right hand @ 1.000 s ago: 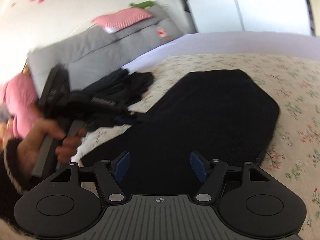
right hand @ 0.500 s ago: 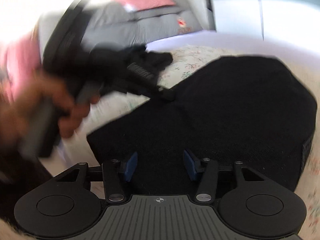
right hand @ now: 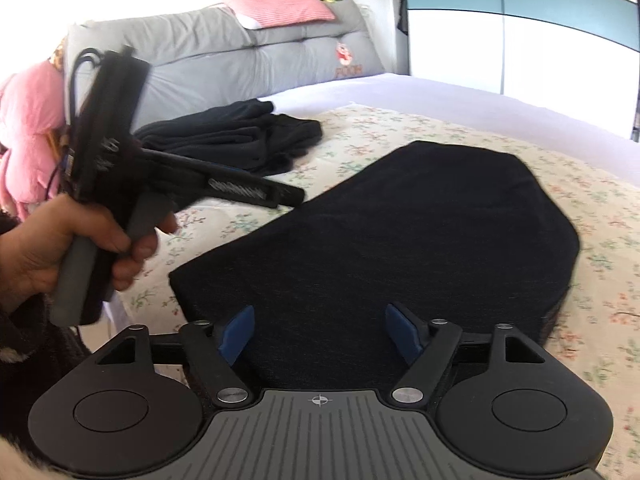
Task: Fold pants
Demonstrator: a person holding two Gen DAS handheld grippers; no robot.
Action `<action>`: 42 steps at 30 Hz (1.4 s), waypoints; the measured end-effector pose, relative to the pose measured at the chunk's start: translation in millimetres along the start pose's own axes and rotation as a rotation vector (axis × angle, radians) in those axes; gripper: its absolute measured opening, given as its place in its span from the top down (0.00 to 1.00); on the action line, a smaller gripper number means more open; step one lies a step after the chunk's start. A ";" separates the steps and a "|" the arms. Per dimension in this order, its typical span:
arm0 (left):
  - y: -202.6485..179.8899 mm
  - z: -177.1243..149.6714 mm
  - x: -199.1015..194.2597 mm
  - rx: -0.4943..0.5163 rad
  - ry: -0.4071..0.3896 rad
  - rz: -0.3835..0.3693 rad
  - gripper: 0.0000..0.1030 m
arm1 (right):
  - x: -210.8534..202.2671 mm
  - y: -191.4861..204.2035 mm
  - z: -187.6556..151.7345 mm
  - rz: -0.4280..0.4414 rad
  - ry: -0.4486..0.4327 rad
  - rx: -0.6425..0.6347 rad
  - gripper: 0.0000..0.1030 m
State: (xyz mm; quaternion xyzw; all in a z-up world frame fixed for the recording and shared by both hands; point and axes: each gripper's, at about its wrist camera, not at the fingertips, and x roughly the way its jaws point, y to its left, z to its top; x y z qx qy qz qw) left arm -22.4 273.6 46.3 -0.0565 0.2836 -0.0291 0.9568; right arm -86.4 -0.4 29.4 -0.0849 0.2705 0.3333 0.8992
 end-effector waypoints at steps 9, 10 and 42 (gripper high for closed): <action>8.3 2.4 -20.0 -0.047 0.033 -0.445 0.08 | -6.2 -29.6 -1.0 -0.103 -0.020 0.079 0.24; 7.1 -0.1 -17.6 -0.035 0.069 -0.492 0.10 | -5.0 -34.3 -1.3 -0.110 -0.018 0.093 0.24; 84.4 -29.1 99.0 -0.475 0.499 -0.598 0.00 | 24.1 -215.2 -45.0 0.237 0.033 0.948 0.08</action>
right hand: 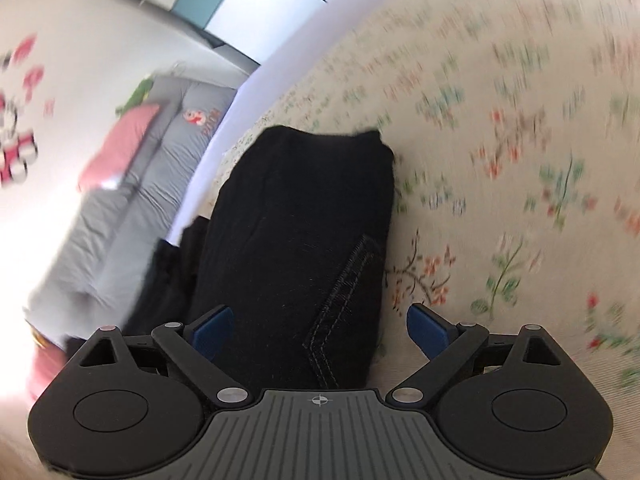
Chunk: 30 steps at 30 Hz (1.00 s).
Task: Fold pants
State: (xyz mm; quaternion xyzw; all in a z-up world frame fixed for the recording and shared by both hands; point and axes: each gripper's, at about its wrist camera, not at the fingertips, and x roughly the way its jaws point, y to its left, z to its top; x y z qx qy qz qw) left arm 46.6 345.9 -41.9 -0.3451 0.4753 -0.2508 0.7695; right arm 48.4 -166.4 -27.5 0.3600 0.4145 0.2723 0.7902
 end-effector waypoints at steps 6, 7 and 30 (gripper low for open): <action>10.2 -1.7 11.7 -0.108 -0.058 -0.081 0.00 | 19.6 0.3 1.8 0.056 -0.003 0.012 0.08; 10.1 -1.8 13.0 -0.116 -0.065 -0.081 0.00 | 23.0 3.2 0.6 0.045 -0.006 -0.007 0.08; -72.2 -18.0 24.1 -0.135 -0.196 -0.128 0.15 | -45.5 19.4 37.5 -0.087 -0.251 -0.049 0.63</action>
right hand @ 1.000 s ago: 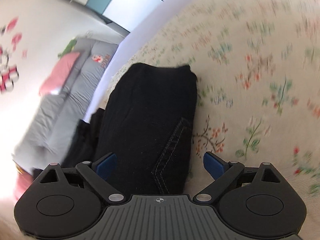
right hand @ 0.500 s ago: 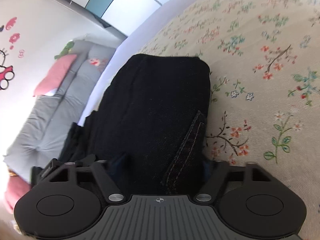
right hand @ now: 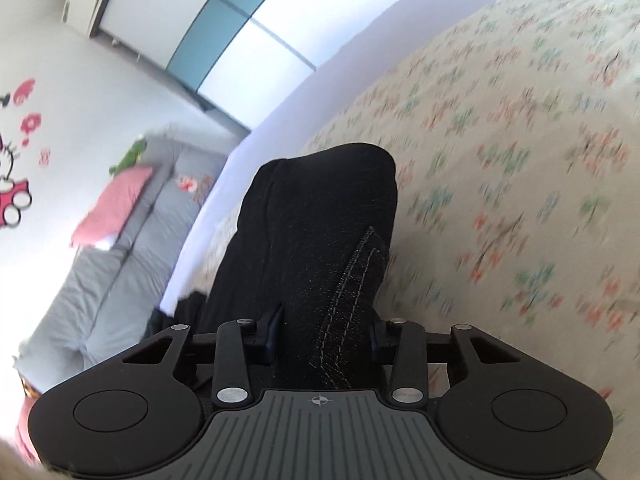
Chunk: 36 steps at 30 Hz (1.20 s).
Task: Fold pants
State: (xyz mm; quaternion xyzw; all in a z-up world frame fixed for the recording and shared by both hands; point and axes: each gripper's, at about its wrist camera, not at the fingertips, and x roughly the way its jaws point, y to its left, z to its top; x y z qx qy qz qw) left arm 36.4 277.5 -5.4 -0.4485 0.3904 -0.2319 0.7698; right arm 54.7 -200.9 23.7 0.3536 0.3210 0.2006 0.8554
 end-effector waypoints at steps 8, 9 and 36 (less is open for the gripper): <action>-37.2 22.7 53.6 0.043 -0.016 -0.017 0.15 | 2.7 -30.2 81.0 0.017 -0.064 0.030 0.63; -40.4 25.7 61.2 0.047 -0.020 -0.020 0.15 | 4.2 -36.8 91.1 0.024 -0.071 0.032 0.63; -30.3 30.8 134.7 0.273 -0.041 0.089 0.00 | 57.7 -134.6 157.4 -0.053 -0.121 -0.015 0.25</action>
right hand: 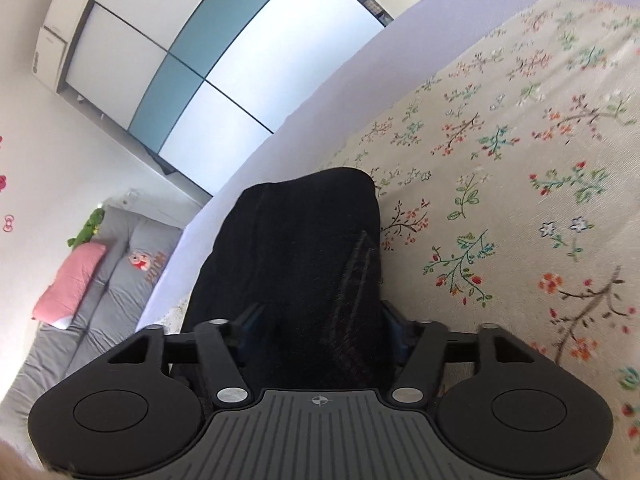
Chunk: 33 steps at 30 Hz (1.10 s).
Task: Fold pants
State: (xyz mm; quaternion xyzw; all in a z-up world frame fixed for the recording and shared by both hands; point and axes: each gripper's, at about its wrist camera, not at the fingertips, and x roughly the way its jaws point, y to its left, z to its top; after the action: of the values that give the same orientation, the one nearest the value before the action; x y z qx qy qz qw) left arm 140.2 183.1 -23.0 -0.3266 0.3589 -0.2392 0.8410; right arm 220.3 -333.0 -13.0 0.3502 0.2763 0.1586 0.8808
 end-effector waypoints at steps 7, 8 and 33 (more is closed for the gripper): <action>-23.4 -12.2 -62.9 0.174 0.048 0.144 0.00 | -49.6 29.7 -14.0 -0.089 -0.016 -0.052 0.15; -27.3 -16.0 -73.1 0.224 0.049 0.167 0.00 | -56.2 35.5 -17.1 -0.102 -0.017 -0.061 0.11; -38.9 -107.0 -178.3 0.436 0.094 0.579 0.00 | -155.6 117.8 -147.8 -0.447 -0.117 -0.579 0.00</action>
State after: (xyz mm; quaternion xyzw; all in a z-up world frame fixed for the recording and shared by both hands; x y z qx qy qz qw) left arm -59.6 230.2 28.2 -0.0129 0.4154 -0.0769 0.9063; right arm -2.2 -245.4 39.5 0.0261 0.2386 0.0137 0.9707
